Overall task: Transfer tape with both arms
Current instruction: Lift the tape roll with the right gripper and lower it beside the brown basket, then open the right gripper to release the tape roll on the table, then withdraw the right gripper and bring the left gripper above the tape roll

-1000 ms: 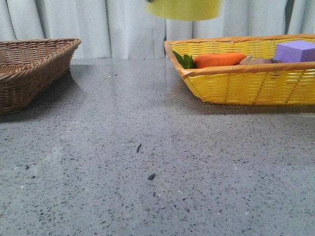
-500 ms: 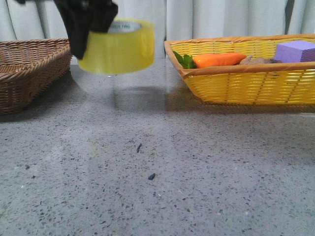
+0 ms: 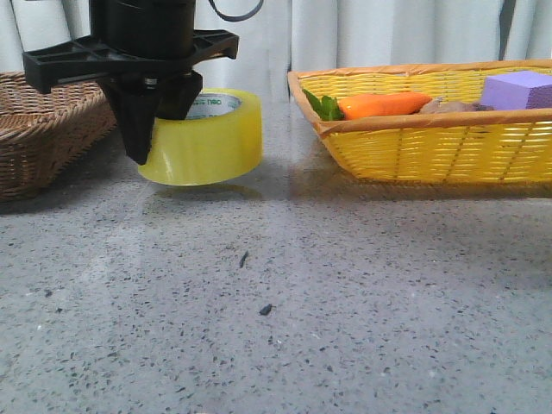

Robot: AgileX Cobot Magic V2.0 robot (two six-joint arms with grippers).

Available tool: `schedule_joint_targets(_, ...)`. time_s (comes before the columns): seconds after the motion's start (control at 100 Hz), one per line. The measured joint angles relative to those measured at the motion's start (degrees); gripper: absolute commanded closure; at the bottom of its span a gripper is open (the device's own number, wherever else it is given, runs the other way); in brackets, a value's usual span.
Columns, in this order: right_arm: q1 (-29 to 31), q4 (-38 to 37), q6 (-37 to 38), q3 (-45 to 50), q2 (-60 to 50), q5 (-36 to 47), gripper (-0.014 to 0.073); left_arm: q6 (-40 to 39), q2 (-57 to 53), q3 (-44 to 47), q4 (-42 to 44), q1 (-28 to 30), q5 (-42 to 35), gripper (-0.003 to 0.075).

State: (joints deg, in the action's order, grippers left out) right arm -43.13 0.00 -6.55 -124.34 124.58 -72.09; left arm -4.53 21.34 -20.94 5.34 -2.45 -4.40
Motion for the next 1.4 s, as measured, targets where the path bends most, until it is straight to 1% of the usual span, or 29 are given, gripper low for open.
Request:
schedule_joint_targets(0.06,0.0,0.0,0.0,-0.03,0.0,0.22,0.0339,0.0,0.0,0.0,0.0,0.0,-0.33,0.048)
schedule_joint_targets(0.13,0.0,0.0,-0.04,-0.13,0.0,0.62,0.0294,0.0,0.0,0.0,0.0,0.0,-0.43,0.048)
schedule_joint_targets(0.17,0.0,0.0,-0.04,-0.13,0.0,0.62,0.0283,0.0,0.0,0.0,0.0,0.0,-0.43,0.048)
schedule_joint_targets(0.43,0.0,-0.87,-0.04,-0.24,-1.78,0.71,0.0288,0.0,0.0,0.0,0.0,0.0,-0.43,0.048)
schedule_joint_targets(0.48,0.0,-1.22,-0.04,-0.38,-3.15,0.71,0.0313,0.0,0.0,0.0,0.0,0.0,-0.43,0.048)
schedule_joint_targets(0.55,0.0,-1.85,-0.04,-0.88,-5.83,0.71,0.0391,0.0,0.0,0.0,0.0,0.0,-0.43,0.048)
schedule_joint_targets(0.67,0.0,-3.58,-0.04,-1.11,-11.93,0.6,0.059,0.0,0.0,0.0,0.0,0.0,-0.43,0.048)
schedule_joint_targets(0.73,0.0,-4.61,-0.04,-1.23,-15.34,0.51,0.067,0.0,0.0,0.0,0.0,0.0,-0.43,0.048)
schedule_joint_targets(0.83,0.44,-6.28,0.35,-1.46,-20.38,0.19,0.0666,0.0,0.0,0.0,0.0,0.0,-0.43,0.048)
schedule_joint_targets(1.02,0.37,-12.39,2.69,-1.46,-28.01,-0.62,0.0666,0.0,0.0,0.0,0.0,0.0,-0.43,0.048)
schedule_joint_targets(1.1,0.46,-13.45,3.17,-0.8,-31.1,-0.71,0.0666,0.0,0.0,0.0,0.37,-0.56,-0.43,0.048)
schedule_joint_targets(1.26,0.59,-15.02,4.82,6.01,-38.45,-0.71,0.0657,0.0,0.0,0.0,1.47,-4.14,-0.43,0.048)
schedule_joint_targets(1.4,0.59,-16.9,7.15,17.58,-46.26,0.93,0.0657,0.0,0.0,0.0,1.75,-7.69,-0.43,0.048)
